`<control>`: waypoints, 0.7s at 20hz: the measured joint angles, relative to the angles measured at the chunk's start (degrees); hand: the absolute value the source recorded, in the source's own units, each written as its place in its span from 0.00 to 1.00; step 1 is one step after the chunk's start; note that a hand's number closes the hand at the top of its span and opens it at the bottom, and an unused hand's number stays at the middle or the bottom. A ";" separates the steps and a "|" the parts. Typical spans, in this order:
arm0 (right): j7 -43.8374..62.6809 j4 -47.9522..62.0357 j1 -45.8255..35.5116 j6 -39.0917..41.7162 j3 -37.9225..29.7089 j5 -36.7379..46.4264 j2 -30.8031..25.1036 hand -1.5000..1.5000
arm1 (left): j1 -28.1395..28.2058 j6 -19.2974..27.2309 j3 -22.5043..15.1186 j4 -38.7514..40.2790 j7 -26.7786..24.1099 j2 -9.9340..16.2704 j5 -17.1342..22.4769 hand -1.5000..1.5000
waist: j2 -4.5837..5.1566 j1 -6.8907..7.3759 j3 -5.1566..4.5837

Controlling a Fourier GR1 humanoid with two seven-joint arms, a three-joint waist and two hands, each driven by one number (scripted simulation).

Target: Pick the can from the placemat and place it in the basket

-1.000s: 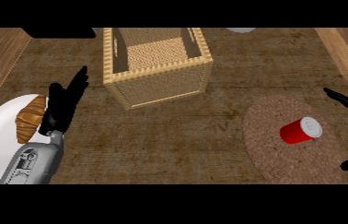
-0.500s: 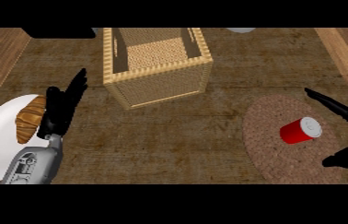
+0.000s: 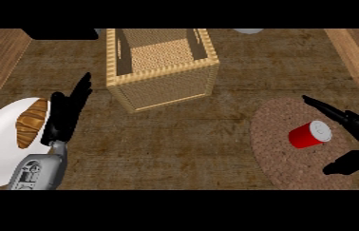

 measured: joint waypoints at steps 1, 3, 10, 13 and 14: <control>-0.48 0.92 -0.21 -0.18 0.04 0.63 0.26 0.00 | -0.27 -0.25 0.25 -0.55 0.81 0.06 -0.07 0.50 | 0.00 0.02 -0.01; 0.38 0.01 0.20 0.22 -0.05 1.30 1.02 0.00 | 0.43 -0.51 0.52 -0.85 0.51 -0.29 -0.63 0.50 | -0.01 -0.02 -0.01; -0.72 1.84 -0.12 -0.90 -1.11 3.52 3.64 0.00 | -0.82 -2.15 2.42 0.17 0.59 -0.74 -1.26 0.50 | 0.00 -0.03 -0.01; -1.94 3.74 -1.20 -1.94 -0.52 5.62 4.18 1.00 | -1.23 -2.11 2.52 0.14 0.98 -1.25 -1.92 0.50 | 0.02 0.01 0.00; -2.45 3.78 -1.55 -2.73 -0.51 6.21 4.31 1.00 | -1.27 -2.46 2.83 0.27 0.86 -1.05 -1.85 0.50 | 0.02 0.01 0.00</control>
